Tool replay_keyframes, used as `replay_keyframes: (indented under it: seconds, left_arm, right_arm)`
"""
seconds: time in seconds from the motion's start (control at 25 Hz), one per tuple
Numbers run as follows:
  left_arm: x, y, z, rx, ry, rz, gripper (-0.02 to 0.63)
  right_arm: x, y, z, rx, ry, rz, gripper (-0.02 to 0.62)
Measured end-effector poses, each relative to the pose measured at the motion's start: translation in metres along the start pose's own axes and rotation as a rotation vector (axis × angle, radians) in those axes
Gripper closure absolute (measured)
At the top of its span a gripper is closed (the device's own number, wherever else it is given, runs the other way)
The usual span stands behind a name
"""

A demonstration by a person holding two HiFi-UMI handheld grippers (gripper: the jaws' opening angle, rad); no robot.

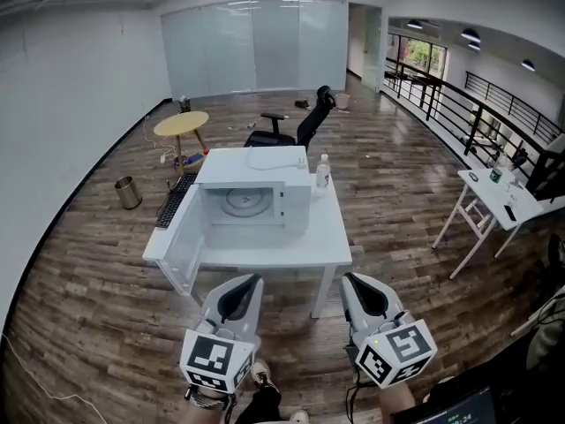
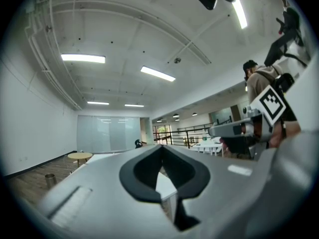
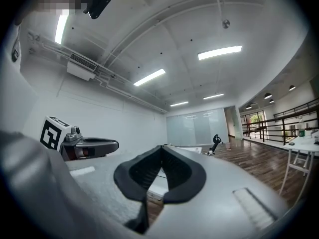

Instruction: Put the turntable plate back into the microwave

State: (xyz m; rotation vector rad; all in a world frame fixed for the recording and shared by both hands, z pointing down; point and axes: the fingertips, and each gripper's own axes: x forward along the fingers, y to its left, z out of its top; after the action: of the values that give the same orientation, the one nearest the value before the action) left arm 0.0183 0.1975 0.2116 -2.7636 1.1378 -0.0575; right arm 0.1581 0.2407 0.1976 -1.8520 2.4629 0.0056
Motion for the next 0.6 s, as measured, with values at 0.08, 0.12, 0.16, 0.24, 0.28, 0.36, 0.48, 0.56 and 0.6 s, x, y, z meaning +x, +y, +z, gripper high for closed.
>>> replay_keyframes:
  seconds: [0.08, 0.12, 0.16, 0.24, 0.28, 0.36, 0.48, 0.56, 0.6]
  left_arm:
    - [-0.014, -0.011, 0.004, 0.001, 0.001, 0.002, 0.600]
    - [-0.020, -0.016, 0.006, 0.003, 0.003, 0.001, 0.600]
    - [-0.025, -0.020, 0.008, 0.005, 0.006, 0.000, 0.600]
    - [-0.032, -0.027, 0.010, 0.012, 0.012, -0.001, 0.600]
    - [-0.036, -0.028, 0.011, 0.014, 0.015, 0.001, 0.600]
    - [-0.042, -0.029, 0.013, 0.018, 0.021, 0.004, 0.600]
    - [-0.048, -0.029, 0.017, 0.029, 0.020, 0.012, 0.600]
    - [-0.051, -0.029, 0.019, 0.035, 0.017, 0.019, 0.600]
    - [-0.054, -0.028, 0.019, 0.036, 0.016, 0.022, 0.600]
  right_arm:
    - [-0.017, 0.007, -0.001, 0.009, 0.010, 0.002, 0.594]
    - [-0.023, 0.010, -0.001, 0.014, 0.011, 0.000, 0.594]
    - [-0.029, 0.012, 0.000, 0.019, 0.010, -0.001, 0.594]
    - [-0.037, 0.014, 0.002, 0.028, 0.006, -0.002, 0.594]
    - [-0.039, 0.015, 0.003, 0.032, 0.004, -0.001, 0.594]
    - [-0.041, 0.019, 0.005, 0.034, 0.000, 0.004, 0.594]
    - [-0.044, 0.024, 0.009, 0.031, -0.011, 0.011, 0.594]
    - [-0.046, 0.028, 0.012, 0.030, -0.015, 0.021, 0.594]
    - [-0.046, 0.030, 0.012, 0.031, -0.014, 0.026, 0.594]
